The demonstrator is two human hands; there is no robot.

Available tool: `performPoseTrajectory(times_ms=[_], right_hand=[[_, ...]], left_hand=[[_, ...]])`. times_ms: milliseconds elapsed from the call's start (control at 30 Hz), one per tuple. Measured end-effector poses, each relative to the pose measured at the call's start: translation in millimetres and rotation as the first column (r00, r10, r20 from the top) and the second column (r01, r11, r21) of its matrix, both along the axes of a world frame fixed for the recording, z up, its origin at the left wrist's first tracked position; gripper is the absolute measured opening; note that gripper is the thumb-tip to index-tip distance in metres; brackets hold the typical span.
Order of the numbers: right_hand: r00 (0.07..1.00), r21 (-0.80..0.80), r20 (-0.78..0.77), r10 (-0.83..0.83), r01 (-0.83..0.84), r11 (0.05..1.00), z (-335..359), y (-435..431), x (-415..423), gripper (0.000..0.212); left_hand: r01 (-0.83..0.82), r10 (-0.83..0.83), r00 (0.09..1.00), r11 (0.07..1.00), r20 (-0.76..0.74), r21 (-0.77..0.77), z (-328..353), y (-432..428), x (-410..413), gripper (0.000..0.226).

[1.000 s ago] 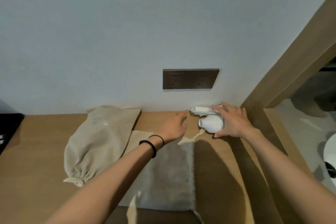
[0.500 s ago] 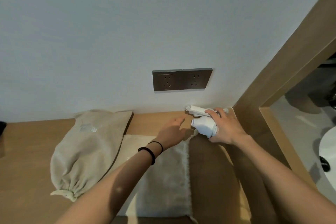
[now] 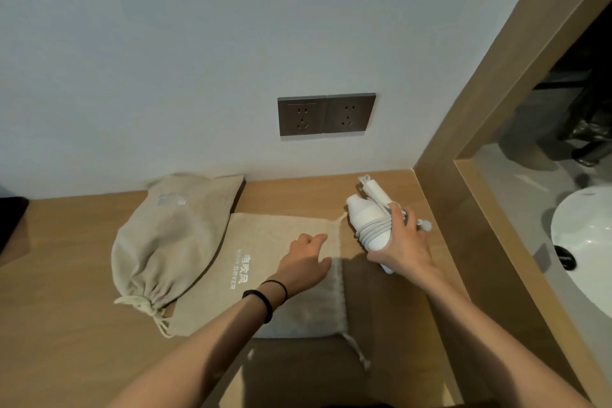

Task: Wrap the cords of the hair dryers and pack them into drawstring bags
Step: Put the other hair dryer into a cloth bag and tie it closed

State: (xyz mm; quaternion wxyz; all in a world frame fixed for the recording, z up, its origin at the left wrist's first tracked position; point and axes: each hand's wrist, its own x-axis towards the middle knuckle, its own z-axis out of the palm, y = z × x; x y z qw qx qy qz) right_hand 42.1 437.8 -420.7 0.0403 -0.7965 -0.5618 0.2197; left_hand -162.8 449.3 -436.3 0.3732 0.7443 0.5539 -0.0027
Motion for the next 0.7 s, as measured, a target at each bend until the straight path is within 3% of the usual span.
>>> performPoseTrajectory(times_ms=[267, 400, 567, 700], right_hand=[[0.999, 0.032, -0.054, -0.009, 0.011, 0.999, -2.9, -51.6, -9.5, 0.113], [0.998, 0.052, -0.055, -0.012, 0.015, 0.999, -4.5, -74.8, -11.3, 0.110], [0.997, 0.071, 0.006, 0.072, -0.072, 0.995, -4.3, -102.7, -8.7, 0.105], [0.993, 0.086, 0.010, 0.119, -0.119, 0.989, -5.3, -125.7, -4.4, 0.109]], left_hand=[[-0.115, 0.117, 0.989, 0.993, -0.094, 0.024, -9.6, -47.7, 16.1, 0.062], [-0.009, 0.030, 0.983, 0.993, -0.181, 0.116, -16.6, -60.7, 15.0, 0.050], [0.002, 0.000, 1.000, 0.994, -0.019, 0.108, -16.2, -71.0, -2.3, 0.021], [-0.084, 0.074, 0.990, 0.993, 0.116, 0.081, -12.6, -81.0, -18.0, 0.022]])
